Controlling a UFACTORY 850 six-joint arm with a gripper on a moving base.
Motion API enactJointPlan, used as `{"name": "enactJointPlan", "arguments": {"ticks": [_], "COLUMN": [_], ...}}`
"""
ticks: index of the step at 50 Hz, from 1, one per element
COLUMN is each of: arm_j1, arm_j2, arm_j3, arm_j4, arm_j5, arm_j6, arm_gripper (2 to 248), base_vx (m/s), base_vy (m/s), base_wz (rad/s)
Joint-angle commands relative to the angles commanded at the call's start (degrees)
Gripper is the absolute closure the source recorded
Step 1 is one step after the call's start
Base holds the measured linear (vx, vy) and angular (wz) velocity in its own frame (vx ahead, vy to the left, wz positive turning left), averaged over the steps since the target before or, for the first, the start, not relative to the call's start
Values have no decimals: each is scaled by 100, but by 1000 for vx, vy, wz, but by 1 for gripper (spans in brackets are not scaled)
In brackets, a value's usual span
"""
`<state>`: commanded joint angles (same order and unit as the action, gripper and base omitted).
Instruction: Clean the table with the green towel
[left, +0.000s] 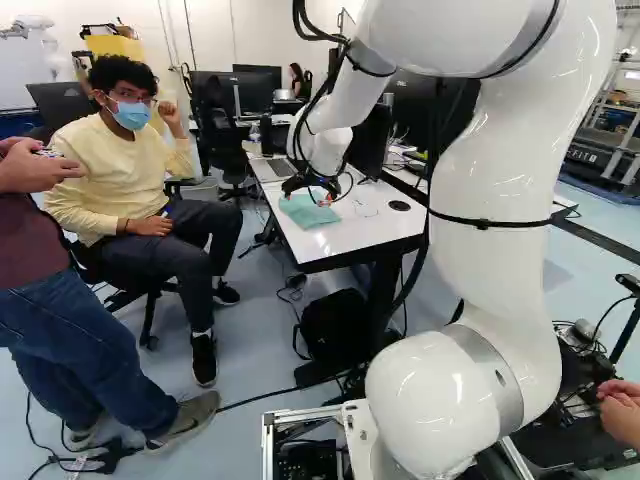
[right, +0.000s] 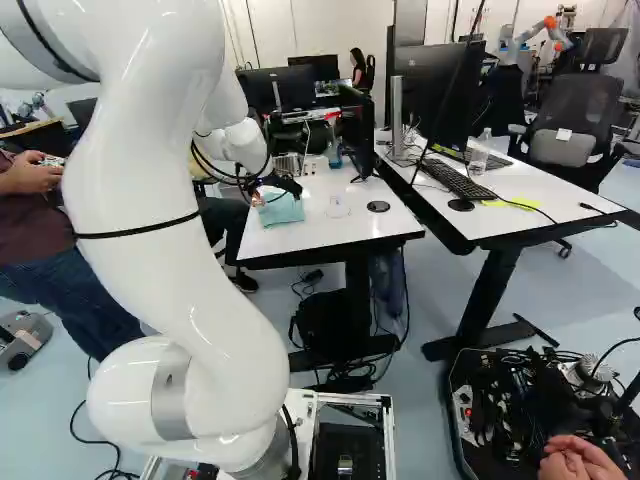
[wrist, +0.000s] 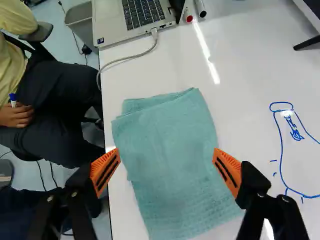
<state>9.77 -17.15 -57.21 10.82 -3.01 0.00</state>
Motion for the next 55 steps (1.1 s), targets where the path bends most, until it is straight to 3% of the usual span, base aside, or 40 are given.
{"name": "enactJointPlan", "arguments": {"ticks": [26,55], "arm_j1": [11,144], "arm_j2": [64,375], "arm_j3": [78,448], "arm_j4": [0,0], "arm_j5": [0,0], "arm_j6": [0,0], "arm_gripper": [3,3], "base_vx": [0,0], "base_vy": [0,0], "base_wz": [0,0]}}
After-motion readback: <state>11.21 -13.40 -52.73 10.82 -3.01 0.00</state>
